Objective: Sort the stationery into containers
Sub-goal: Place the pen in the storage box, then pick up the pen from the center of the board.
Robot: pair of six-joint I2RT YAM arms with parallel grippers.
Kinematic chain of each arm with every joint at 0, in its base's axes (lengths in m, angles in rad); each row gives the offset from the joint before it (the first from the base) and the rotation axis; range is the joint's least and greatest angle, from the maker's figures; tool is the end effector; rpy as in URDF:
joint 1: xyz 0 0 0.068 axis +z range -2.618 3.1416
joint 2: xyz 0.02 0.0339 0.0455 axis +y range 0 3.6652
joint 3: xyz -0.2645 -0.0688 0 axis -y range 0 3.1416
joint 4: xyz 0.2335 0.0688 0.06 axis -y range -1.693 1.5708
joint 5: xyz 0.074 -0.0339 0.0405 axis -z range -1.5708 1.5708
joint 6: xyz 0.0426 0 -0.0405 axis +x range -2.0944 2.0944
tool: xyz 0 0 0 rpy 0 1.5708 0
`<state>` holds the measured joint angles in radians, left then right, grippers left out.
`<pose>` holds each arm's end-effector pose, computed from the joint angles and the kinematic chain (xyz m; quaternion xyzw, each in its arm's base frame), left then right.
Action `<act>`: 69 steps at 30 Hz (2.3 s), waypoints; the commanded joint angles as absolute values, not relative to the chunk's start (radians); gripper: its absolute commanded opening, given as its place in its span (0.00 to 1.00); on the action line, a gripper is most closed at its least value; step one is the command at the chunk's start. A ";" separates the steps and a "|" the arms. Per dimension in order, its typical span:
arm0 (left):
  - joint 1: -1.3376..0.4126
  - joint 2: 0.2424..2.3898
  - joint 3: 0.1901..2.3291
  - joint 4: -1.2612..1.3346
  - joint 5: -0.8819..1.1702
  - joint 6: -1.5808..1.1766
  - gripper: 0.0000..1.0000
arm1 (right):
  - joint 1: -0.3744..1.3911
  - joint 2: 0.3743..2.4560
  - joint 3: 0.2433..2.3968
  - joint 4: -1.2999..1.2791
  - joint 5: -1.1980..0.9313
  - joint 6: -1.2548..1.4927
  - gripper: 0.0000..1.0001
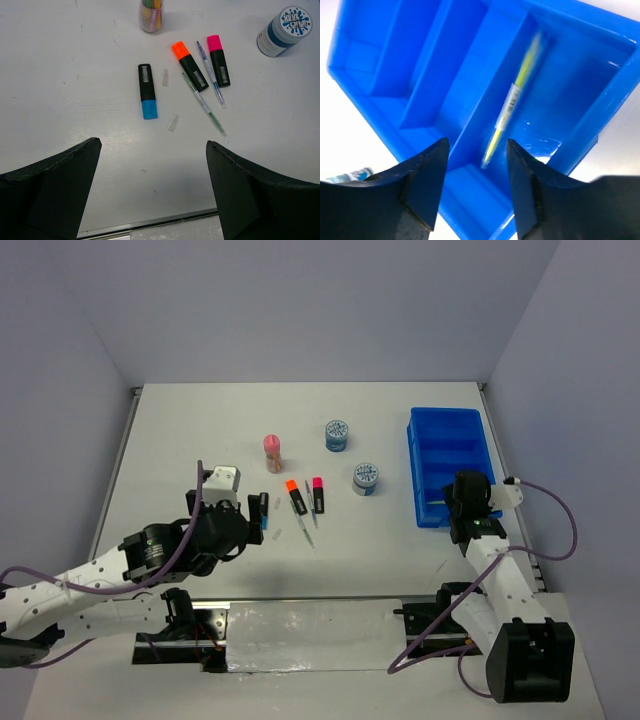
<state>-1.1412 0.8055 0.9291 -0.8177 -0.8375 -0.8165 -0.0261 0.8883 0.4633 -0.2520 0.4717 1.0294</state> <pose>0.0870 -0.1140 0.3270 -0.0366 0.8442 -0.1164 0.5219 0.1773 -0.0240 0.2070 0.5288 0.7067 0.0173 0.4698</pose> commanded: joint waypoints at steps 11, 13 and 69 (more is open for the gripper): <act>-1.120 0.827 0.945 -0.831 -0.884 -0.882 0.99 | -0.006 0.772 0.670 -0.267 0.411 0.810 0.73; -1.076 0.847 0.953 -0.848 -0.855 -0.919 0.99 | 0.082 0.764 0.739 -0.288 0.408 0.697 0.88; -0.546 0.842 0.942 -0.733 -0.483 -0.471 0.99 | 0.993 1.924 1.207 -0.276 0.256 0.376 0.40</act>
